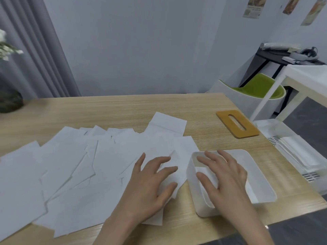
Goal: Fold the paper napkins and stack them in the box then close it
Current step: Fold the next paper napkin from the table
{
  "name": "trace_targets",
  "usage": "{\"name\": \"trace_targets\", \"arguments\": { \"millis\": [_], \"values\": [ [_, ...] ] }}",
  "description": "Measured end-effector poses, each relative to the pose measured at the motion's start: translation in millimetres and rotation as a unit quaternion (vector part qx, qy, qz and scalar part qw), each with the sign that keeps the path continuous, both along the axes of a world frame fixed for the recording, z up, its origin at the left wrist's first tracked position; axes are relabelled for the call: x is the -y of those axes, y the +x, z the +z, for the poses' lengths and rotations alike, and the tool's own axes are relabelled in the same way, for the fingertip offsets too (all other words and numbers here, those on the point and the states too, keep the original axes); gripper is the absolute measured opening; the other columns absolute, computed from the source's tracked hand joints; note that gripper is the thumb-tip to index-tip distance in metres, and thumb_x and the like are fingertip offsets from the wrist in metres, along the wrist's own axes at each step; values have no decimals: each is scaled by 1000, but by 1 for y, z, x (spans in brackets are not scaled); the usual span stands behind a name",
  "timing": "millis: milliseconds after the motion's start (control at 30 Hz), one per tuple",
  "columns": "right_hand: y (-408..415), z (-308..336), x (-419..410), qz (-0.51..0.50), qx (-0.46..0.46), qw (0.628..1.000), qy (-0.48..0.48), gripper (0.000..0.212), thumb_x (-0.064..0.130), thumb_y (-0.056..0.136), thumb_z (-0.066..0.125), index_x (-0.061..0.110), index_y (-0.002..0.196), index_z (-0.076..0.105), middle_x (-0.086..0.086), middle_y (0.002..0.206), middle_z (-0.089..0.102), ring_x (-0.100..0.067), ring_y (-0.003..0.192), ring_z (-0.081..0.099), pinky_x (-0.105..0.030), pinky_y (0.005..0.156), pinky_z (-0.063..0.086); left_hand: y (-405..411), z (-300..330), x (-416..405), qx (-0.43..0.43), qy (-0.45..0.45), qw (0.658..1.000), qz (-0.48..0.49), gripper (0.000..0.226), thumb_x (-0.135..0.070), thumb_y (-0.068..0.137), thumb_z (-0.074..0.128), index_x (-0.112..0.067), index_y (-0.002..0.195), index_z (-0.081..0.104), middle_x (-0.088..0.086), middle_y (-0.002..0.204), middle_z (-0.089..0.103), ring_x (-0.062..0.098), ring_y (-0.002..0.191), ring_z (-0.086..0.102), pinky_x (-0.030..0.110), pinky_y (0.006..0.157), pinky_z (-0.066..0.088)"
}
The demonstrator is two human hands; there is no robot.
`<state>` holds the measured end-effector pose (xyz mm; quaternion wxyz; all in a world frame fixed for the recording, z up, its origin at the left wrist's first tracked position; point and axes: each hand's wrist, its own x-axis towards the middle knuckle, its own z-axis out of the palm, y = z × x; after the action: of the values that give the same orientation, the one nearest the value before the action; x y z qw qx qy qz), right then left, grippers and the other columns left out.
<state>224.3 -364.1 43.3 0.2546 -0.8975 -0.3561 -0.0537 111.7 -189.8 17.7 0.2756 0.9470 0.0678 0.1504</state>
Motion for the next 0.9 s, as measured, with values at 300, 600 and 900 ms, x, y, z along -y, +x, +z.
{"name": "trace_targets", "arguments": {
  "millis": [300, 600, 900],
  "values": [
    [-38, -10, -56, 105, -23, 994, 0, 37, 38, 96, 50, 40, 133, 47, 28, 138, 29, 13, 134, -5, -4, 101, -14, -40, -7, -44, -38, -10, 997, 69, 42, -52, 94, 38, -39, 127, 61, -20, 140, 46, -4, 132, 39, 32, 122, 8],
    [-39, -43, -90, 63, -59, 991, -100, 44, 44, 98, 39, 39, 142, 33, 19, 151, 23, -3, 141, -3, -21, 107, 7, -72, -11, -78, -74, -8, 990, 116, 43, -56, 96, 35, -38, 126, 61, -21, 139, 44, -4, 130, 42, 32, 122, 5],
    [-34, -51, -98, 14, -104, 983, -149, 53, 50, 99, 32, 41, 149, 17, 1, 161, -4, -14, 145, -17, -31, 114, -1, -74, -20, -89, -82, -13, 988, 128, 34, -46, 100, 41, -40, 129, 57, -22, 140, 41, -5, 130, 39, 33, 122, 2]
  ]
}}
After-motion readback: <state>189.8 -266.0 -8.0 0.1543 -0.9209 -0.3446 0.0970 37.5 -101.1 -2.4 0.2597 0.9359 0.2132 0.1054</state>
